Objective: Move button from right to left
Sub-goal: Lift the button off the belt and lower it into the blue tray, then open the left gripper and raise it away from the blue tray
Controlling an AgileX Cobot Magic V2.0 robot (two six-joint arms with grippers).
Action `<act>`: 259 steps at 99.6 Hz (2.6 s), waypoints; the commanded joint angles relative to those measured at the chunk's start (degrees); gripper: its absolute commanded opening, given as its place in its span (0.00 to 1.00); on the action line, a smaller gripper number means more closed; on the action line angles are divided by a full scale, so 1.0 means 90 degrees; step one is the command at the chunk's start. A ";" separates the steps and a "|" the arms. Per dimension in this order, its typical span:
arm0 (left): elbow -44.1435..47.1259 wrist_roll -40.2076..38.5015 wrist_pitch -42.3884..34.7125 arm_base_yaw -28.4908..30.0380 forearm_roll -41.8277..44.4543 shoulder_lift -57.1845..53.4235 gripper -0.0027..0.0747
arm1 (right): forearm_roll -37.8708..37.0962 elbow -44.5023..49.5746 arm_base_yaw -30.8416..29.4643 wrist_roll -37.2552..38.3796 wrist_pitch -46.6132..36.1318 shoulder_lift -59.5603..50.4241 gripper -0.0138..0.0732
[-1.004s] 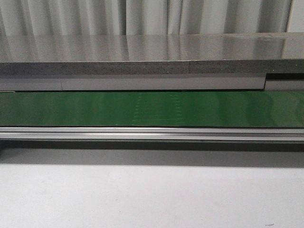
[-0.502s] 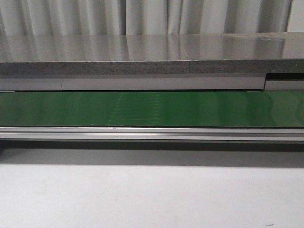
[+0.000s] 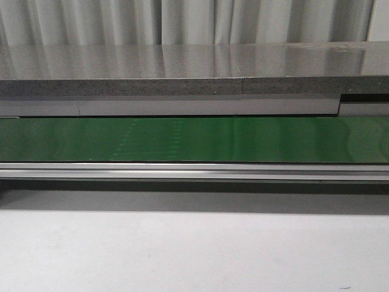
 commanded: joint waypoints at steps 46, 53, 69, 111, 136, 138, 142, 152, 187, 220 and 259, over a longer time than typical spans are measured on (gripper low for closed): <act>-0.0271 0.0001 0.0050 -0.0535 -0.1887 -0.1925 0.01 | -0.0019 -0.0168 0.0015 -0.0054 -0.0541 0.0050 0.08; -0.0271 0.0001 0.0130 -0.0795 -0.1896 -0.2038 0.01 | -0.0019 -0.0168 0.0015 -0.0054 -0.0541 0.0050 0.08; -0.0271 0.0001 0.0190 -0.1396 -0.1896 -0.2302 0.01 | -0.0019 -0.0168 0.0015 -0.0054 -0.0541 0.0050 0.08; -0.0234 0.0001 0.0226 -0.2271 -0.1976 -0.3399 0.01 | -0.0019 -0.0168 0.0015 -0.0054 -0.0541 0.0050 0.08; 0.0587 0.0001 -0.0237 -0.2271 -0.2115 -0.4569 0.01 | -0.0019 -0.0168 0.0015 -0.0054 -0.0541 0.0050 0.08; 0.0693 0.0001 -0.0266 -0.2271 -0.2148 -0.4676 0.01 | -0.0019 -0.0168 0.0015 -0.0054 -0.0541 0.0050 0.08; 0.0921 0.0001 -0.0377 -0.2271 -0.2224 -0.4895 0.01 | -0.0019 -0.0168 0.0015 -0.0054 -0.0541 0.0050 0.08; 0.1480 0.0001 -0.0711 -0.2271 -0.2236 -0.5409 0.01 | -0.0019 -0.0168 0.0015 -0.0054 -0.0541 0.0050 0.08; 0.3603 0.0001 -0.1999 -0.2271 -0.2236 -0.7262 0.01 | -0.0019 -0.0168 0.0015 -0.0054 -0.0541 0.0050 0.08; 0.4722 0.0001 -0.2605 -0.2244 -0.2100 -0.8663 0.01 | -0.0019 -0.0168 0.0015 -0.0054 -0.0541 0.0050 0.08; 0.6159 0.0001 -0.3593 -0.2244 -0.2012 -0.9981 0.01 | -0.0019 -0.0168 0.0015 -0.0054 -0.0541 0.0050 0.08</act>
